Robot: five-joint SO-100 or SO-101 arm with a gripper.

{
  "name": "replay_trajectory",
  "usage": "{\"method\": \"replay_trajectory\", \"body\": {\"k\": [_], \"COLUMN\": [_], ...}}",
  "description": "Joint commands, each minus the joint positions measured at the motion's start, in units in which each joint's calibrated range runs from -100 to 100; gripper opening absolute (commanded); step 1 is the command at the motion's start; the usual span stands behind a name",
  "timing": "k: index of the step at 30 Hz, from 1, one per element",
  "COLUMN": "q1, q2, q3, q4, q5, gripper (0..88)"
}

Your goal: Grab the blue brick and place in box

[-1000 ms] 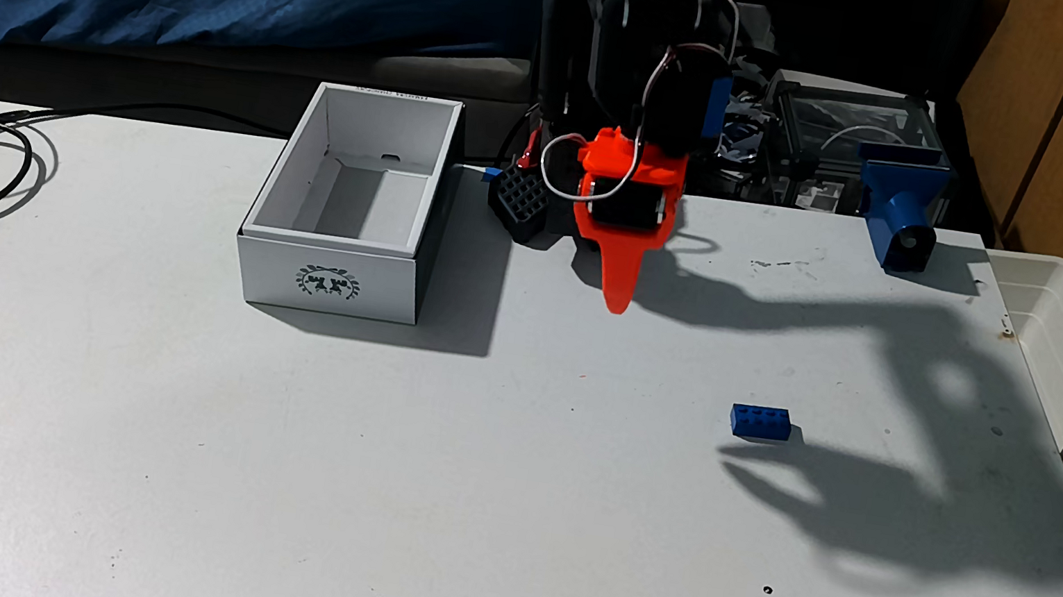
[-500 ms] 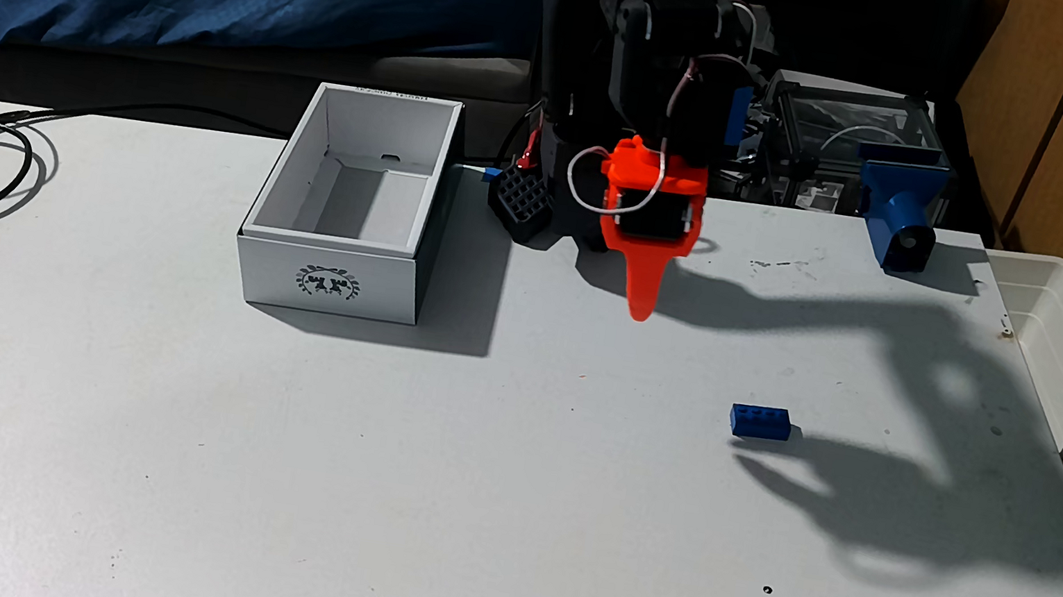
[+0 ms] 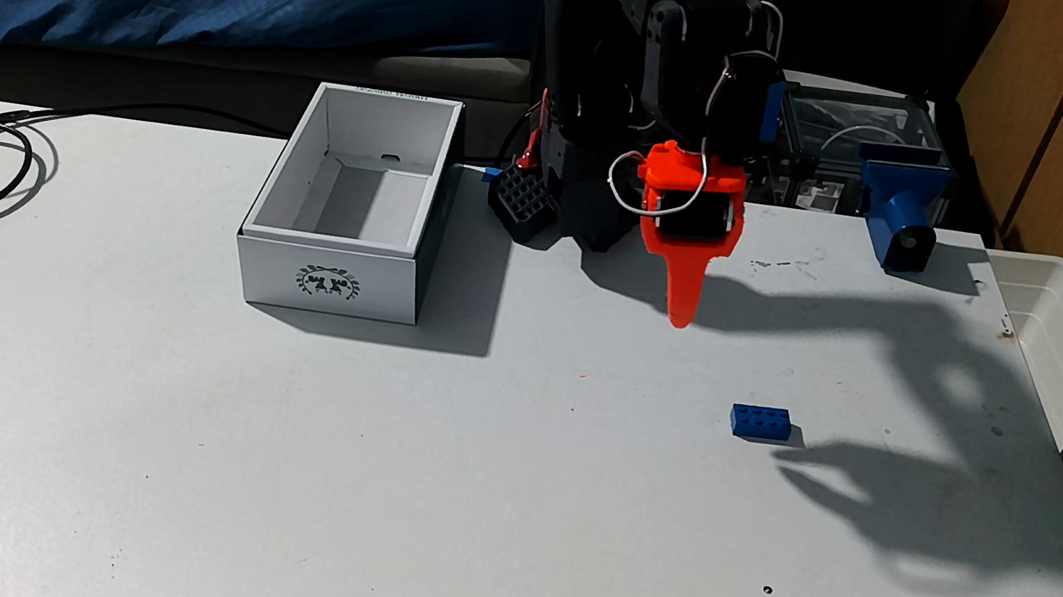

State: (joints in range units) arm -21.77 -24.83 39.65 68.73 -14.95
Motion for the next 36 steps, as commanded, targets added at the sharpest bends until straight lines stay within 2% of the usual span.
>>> {"method": "replay_trajectory", "body": {"k": [1, 25, 31, 36], "q1": [0.08, -3.19, -5.87, -8.24], "q2": [-0.24, 0.01, -0.07, 0.01], "q3": [-0.25, 2.58, 2.50, 1.70], "q4": [-0.44, 0.59, 0.94, 1.02], "q5": [-0.29, -0.39, -5.07, -6.86], "gripper": [0.8, 0.9, 1.0, 1.0]}}
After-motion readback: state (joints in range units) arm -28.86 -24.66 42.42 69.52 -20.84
